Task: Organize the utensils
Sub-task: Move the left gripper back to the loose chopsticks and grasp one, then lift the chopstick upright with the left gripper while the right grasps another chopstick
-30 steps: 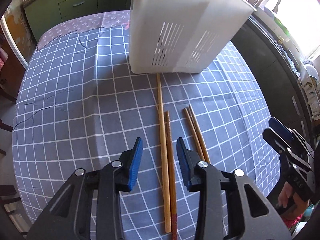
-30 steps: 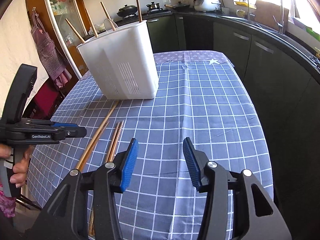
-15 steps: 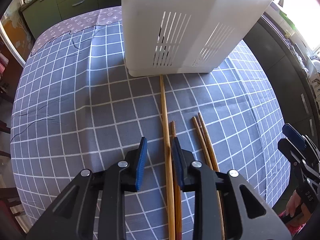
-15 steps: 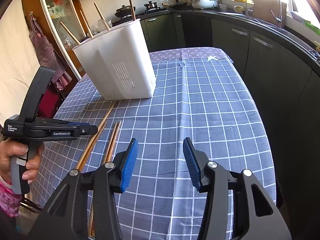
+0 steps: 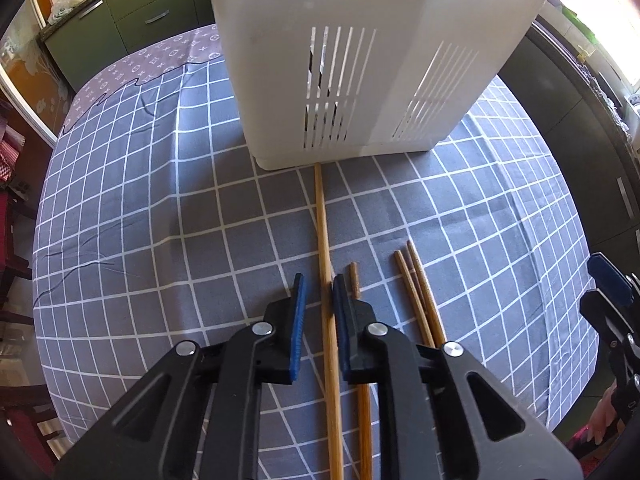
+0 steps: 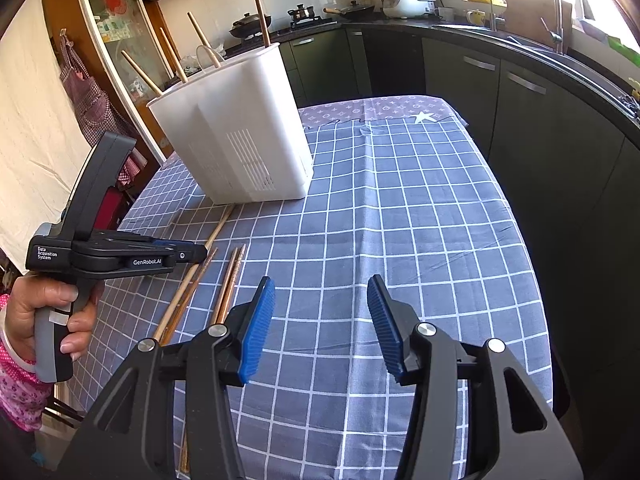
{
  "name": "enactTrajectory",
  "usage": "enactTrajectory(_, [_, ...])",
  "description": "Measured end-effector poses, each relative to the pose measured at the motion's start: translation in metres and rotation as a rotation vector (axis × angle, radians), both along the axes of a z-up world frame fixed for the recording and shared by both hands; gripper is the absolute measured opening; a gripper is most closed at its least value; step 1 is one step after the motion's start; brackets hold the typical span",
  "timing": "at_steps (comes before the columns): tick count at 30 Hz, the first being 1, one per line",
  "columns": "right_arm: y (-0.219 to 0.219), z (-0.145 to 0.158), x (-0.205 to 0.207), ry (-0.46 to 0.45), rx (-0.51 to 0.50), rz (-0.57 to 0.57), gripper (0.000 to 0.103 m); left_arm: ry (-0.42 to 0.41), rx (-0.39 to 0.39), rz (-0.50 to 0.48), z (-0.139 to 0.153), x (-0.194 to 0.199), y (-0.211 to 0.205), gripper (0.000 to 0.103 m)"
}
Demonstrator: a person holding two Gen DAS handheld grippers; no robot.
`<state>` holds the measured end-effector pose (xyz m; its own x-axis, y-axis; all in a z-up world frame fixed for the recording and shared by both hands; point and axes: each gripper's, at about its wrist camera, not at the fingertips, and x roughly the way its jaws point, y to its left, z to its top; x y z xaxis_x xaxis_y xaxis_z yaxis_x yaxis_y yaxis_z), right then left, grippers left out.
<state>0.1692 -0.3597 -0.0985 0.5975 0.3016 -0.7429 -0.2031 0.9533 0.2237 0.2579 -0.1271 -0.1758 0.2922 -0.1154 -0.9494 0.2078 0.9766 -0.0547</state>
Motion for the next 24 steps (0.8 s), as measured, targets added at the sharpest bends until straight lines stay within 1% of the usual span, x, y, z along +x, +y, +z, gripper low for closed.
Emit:
enactTrajectory(3, [0.001,-0.001,0.0,0.007,0.004,0.007,0.048,0.002,0.004,0.002,0.0,-0.003,0.005,0.007])
enactTrajectory(9, [0.008,-0.004,0.002,0.024,0.012,0.03,0.052,0.015,-0.007,0.023,0.001,-0.014,0.023,0.007])
enactTrajectory(12, [0.017,-0.007,0.005,0.033,-0.005,0.045,0.052,0.017,-0.035,0.044,0.001,-0.024,0.035,0.007])
enactTrajectory(14, [0.026,-0.011,0.007,0.041,-0.026,0.063,0.052,0.01,-0.07,0.059,0.003,-0.03,0.043,0.007])
enactTrajectory(17, [0.042,-0.02,0.012,0.054,-0.057,0.095,0.052,-0.032,-0.103,0.074,0.011,-0.041,0.05,0.006])
enactTrajectory(22, [0.066,-0.033,0.021,0.071,-0.091,0.131,0.052,-0.121,-0.122,0.085,0.03,-0.056,0.06,0.006])
enactTrajectory(24, [0.073,-0.036,0.024,0.071,-0.104,0.135,0.052,-0.15,-0.131,0.083,0.038,-0.072,0.065,0.006])
